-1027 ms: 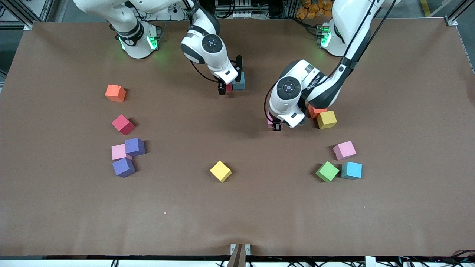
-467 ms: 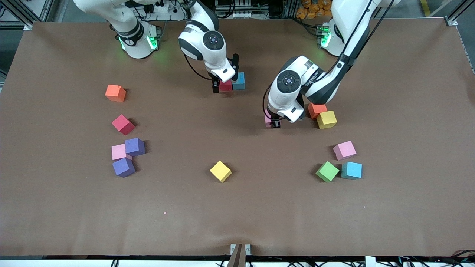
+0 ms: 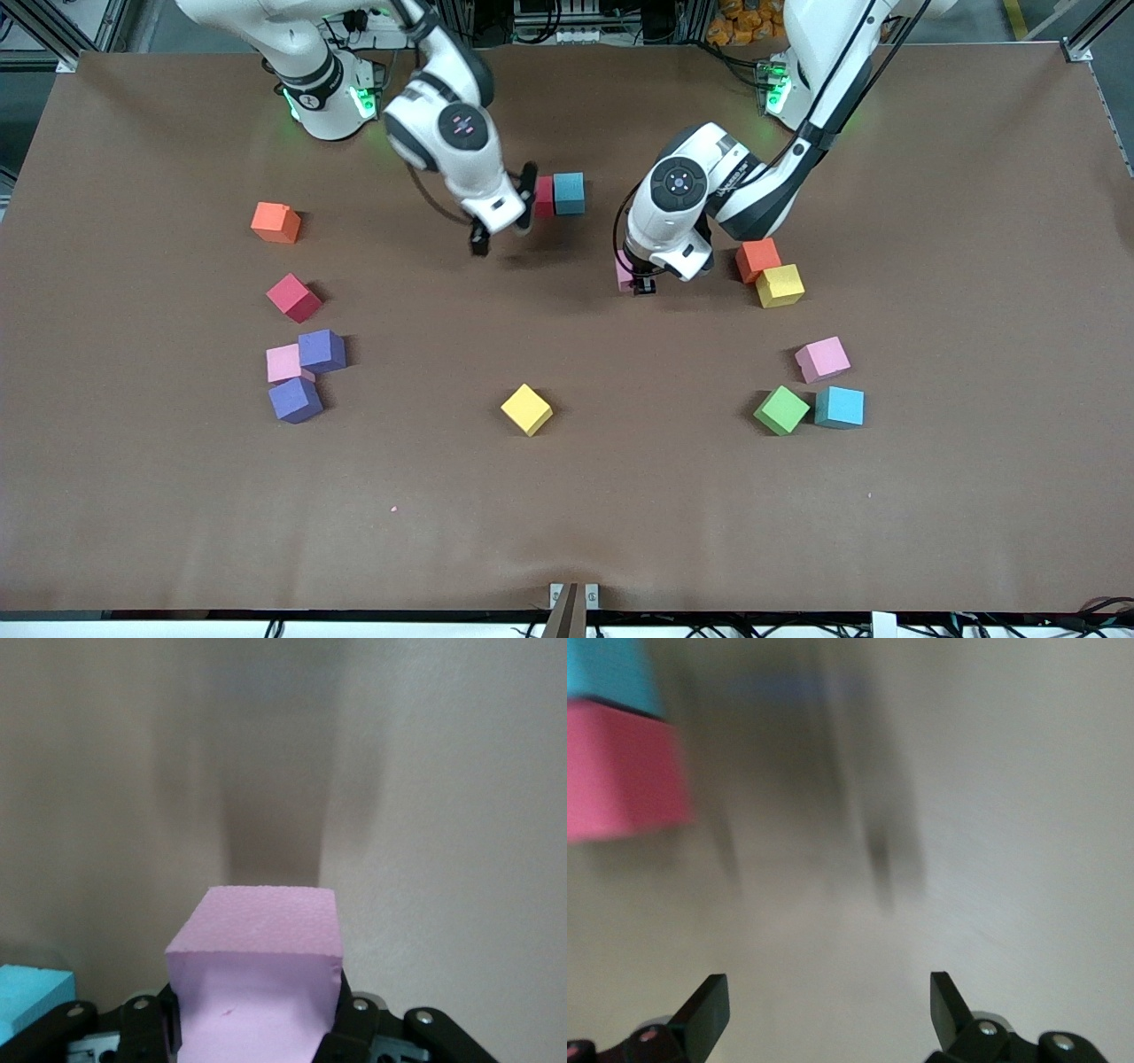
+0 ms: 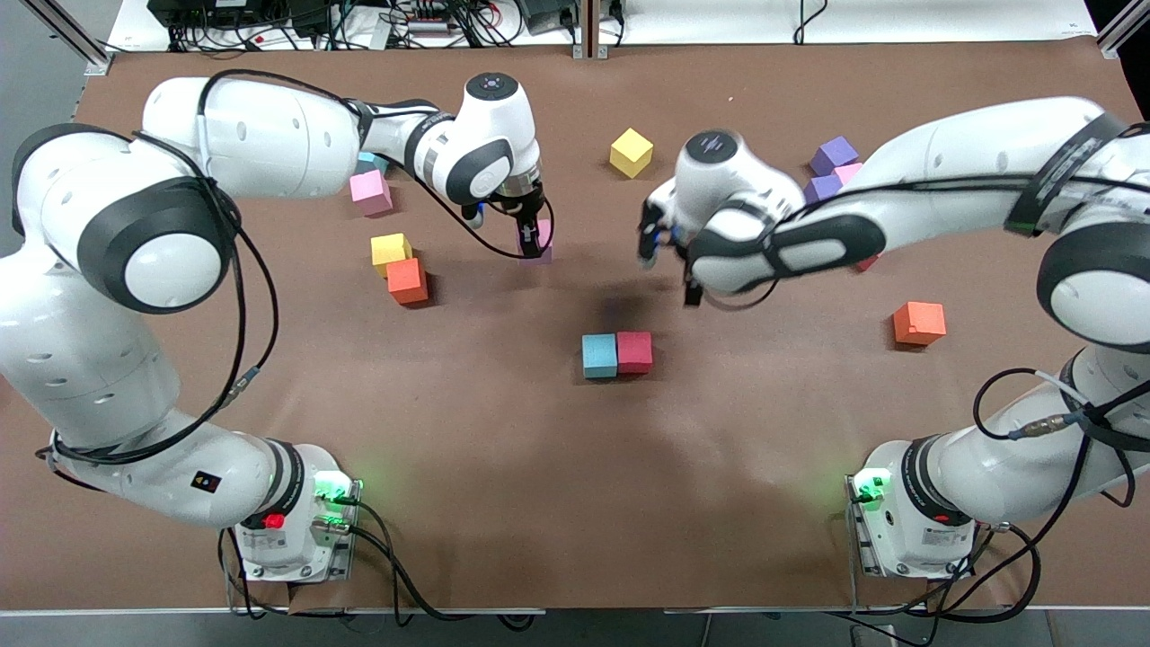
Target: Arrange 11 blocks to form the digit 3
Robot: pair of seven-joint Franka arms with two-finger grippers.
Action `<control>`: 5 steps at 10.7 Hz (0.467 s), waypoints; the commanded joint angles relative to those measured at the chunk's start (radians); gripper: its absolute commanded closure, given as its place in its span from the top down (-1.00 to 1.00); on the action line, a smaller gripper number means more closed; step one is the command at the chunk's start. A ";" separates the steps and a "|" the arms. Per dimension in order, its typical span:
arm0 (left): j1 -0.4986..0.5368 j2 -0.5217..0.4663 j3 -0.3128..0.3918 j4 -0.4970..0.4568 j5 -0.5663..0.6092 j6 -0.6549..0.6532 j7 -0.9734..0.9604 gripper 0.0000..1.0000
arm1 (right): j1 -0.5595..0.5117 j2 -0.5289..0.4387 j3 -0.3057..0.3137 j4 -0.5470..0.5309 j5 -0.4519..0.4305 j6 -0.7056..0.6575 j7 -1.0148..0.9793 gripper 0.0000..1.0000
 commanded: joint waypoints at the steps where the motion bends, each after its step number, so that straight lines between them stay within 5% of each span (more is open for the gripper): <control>1: -0.021 -0.036 -0.014 -0.078 -0.022 0.083 -0.044 -1.00 | -0.067 -0.011 -0.061 0.051 -0.075 -0.017 -0.049 1.00; 5: -0.029 -0.072 -0.040 -0.212 -0.022 0.205 -0.078 -1.00 | -0.336 0.018 -0.079 0.157 -0.126 -0.015 -0.592 1.00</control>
